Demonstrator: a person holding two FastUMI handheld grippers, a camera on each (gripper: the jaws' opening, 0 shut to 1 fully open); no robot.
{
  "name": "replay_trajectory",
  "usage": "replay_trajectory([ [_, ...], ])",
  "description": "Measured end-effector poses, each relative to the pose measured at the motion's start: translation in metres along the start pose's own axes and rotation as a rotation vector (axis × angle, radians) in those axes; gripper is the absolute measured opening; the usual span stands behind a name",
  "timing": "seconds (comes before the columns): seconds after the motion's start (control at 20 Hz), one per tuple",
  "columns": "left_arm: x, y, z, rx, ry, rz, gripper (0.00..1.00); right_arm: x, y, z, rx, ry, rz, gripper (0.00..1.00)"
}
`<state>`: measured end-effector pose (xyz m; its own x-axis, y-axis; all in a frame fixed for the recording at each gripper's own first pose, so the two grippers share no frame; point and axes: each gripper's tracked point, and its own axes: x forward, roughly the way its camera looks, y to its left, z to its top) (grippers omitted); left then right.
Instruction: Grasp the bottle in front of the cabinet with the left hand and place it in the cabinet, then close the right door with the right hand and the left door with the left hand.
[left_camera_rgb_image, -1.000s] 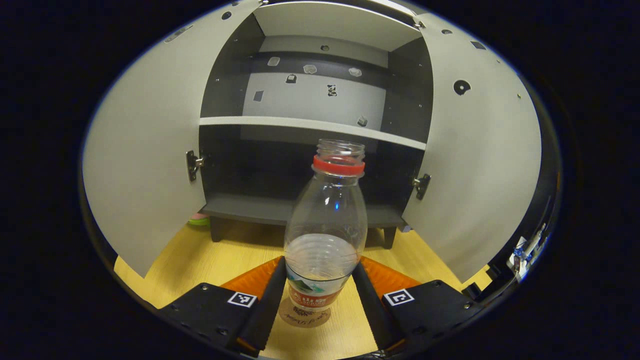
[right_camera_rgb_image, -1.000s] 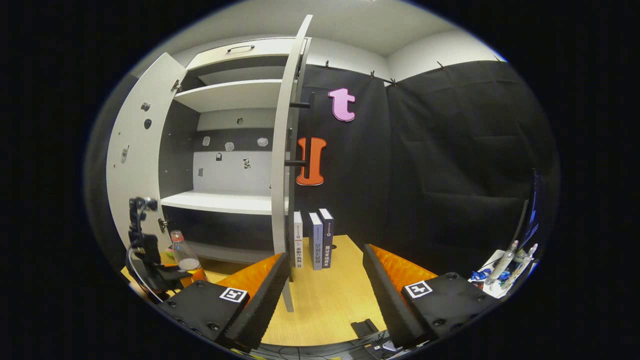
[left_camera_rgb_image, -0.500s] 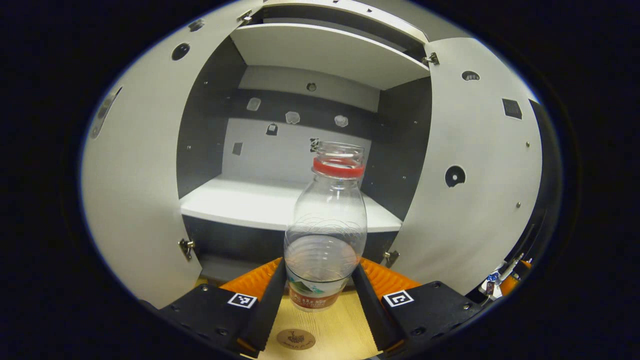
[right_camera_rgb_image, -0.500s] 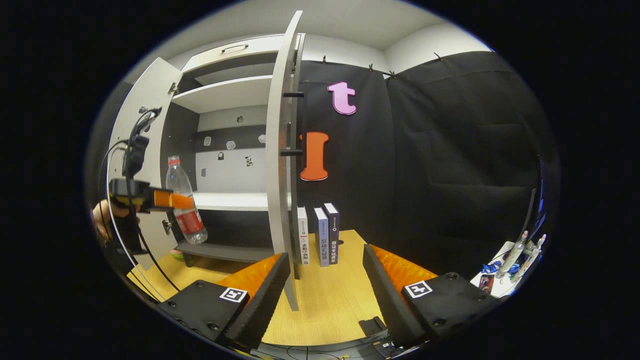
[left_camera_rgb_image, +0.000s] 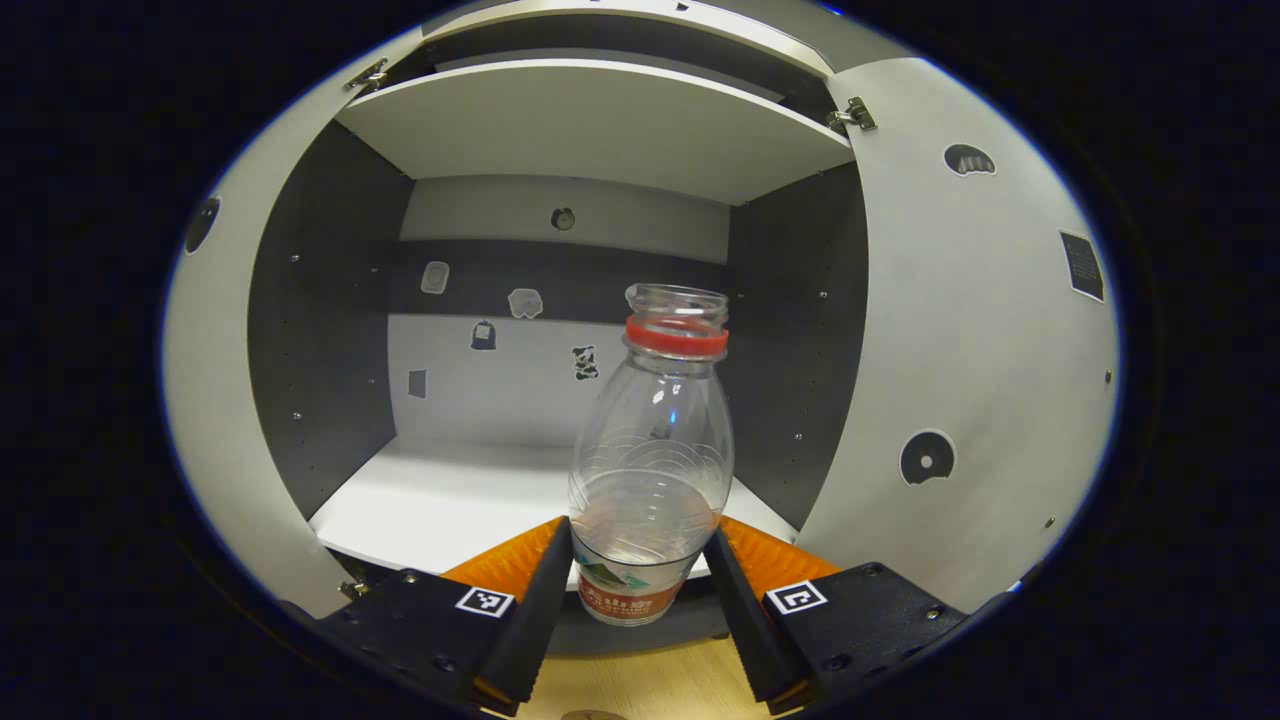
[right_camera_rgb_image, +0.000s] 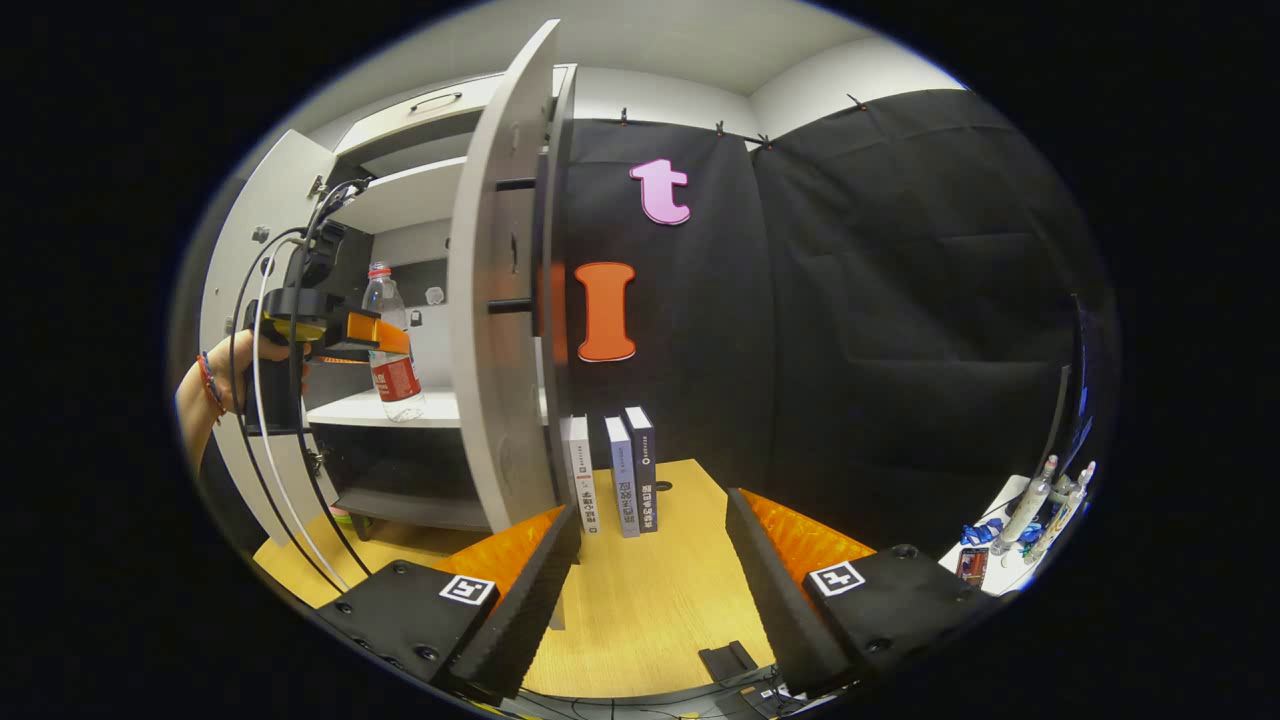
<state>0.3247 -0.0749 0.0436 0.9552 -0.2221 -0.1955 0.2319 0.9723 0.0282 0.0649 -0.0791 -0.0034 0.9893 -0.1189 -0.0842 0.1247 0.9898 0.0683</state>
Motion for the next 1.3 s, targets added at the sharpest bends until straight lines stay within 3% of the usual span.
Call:
replay_trajectory([
  [0.3, 0.051, -0.003, 0.003, -0.061, 0.038, 0.017, 0.77, 0.012, -0.031, 0.003, 0.017, 0.01, -0.031, 0.98],
  [0.5, 0.071, 0.0, -0.007, -0.045, 0.075, 0.047, 0.77, 0.019, -0.047, 0.0, 0.02, 0.024, -0.043, 0.98],
  [0.9, 0.076, -0.002, -0.007, -0.017, 0.076, 0.078, 0.8, 0.024, -0.055, 0.001, 0.019, 0.035, -0.021, 0.98],
  [1.3, 0.058, 0.005, -0.001, -0.021, 0.046, 0.141, 0.95, 0.016, -0.064, 0.001, 0.015, 0.033, 0.009, 0.98],
])
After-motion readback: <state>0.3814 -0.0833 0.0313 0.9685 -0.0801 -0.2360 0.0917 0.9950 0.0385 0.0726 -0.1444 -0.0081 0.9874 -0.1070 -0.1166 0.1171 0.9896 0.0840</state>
